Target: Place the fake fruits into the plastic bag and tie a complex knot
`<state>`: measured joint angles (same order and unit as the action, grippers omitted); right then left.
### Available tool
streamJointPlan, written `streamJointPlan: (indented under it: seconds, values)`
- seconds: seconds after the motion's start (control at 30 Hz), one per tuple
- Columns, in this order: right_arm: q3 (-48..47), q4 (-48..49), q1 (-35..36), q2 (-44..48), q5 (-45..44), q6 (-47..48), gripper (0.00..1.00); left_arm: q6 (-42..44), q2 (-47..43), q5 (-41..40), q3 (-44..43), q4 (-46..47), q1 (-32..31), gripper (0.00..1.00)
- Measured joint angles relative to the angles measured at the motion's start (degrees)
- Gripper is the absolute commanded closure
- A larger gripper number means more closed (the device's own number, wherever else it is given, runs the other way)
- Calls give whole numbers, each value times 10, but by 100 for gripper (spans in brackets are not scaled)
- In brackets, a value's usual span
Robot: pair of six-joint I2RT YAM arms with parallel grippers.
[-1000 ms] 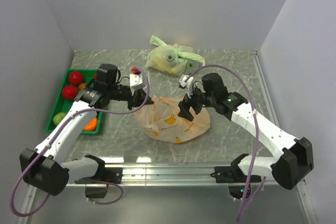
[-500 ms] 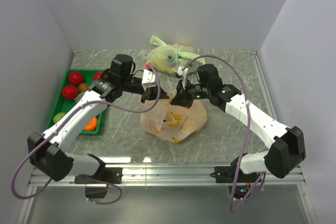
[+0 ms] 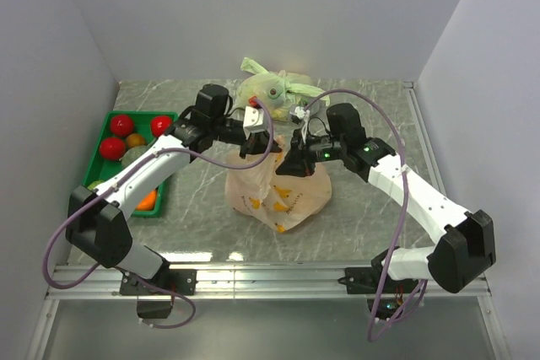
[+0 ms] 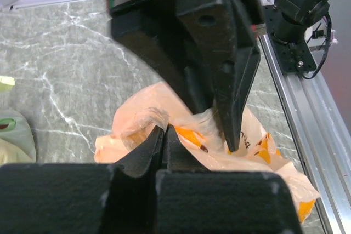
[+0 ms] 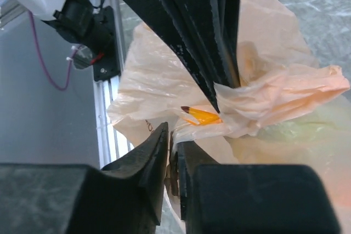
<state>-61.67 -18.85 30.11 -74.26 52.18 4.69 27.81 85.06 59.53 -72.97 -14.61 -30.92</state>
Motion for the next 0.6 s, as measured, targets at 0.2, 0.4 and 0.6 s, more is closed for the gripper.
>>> streamJointPlan:
  seconds: [0.2, 0.4, 0.6]
  values:
    - [0, 37, -2, -16, 24, -49, 63, 24, 0, -9, 0, -9, -16, 99]
    - [3, 61, -2, -19, 30, -80, 74, 40, 0, -21, 0, -15, -21, 99]
    - [21, 92, -4, -21, 26, -102, 61, 47, -1, -30, -4, -36, -23, 99]
